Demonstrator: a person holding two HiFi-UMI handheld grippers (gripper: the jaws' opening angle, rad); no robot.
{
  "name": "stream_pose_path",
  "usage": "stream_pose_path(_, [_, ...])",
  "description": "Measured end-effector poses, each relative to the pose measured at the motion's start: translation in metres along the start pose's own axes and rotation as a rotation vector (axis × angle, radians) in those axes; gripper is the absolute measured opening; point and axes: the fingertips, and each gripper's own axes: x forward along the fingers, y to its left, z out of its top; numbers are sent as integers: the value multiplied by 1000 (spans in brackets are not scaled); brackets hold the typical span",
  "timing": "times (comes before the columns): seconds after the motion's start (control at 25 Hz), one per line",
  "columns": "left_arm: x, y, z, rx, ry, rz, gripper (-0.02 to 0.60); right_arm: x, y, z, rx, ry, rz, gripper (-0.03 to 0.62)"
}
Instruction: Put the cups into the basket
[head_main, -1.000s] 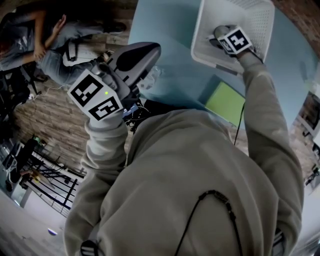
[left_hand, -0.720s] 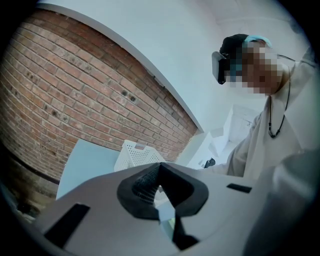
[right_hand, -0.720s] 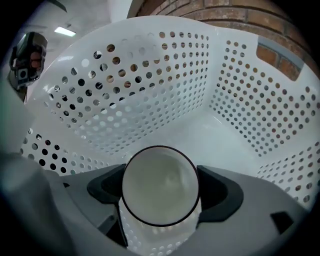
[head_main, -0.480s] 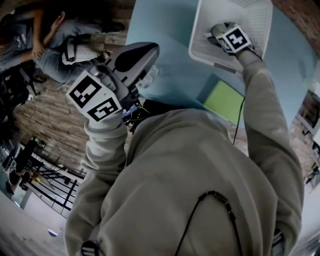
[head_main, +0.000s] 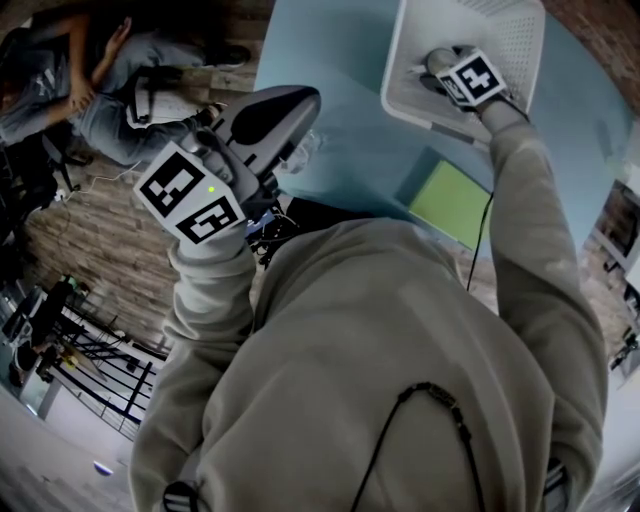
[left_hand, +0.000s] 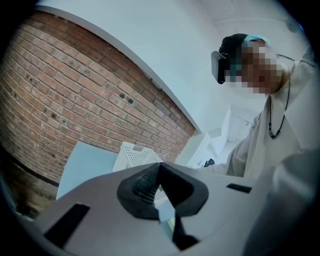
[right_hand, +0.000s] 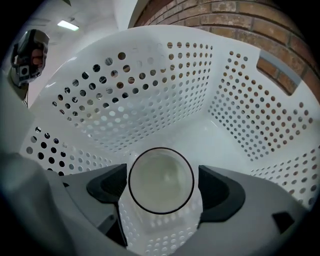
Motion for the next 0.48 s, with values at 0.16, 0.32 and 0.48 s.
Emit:
stream_pose_path(0.16, [-4, 0, 0, 5, -6, 8, -2, -14, -11, 6, -13, -10, -46, 434])
stream_pose_path(0.32, [-17, -9, 1, 19, -12, -6, -2, -39, -3, 10, -2, -19, -82, 434])
stream_pose_path(0.48, [-18, -22, 9, 44, -22, -39, -2, -86, -18, 16, -16, -70, -238, 434])
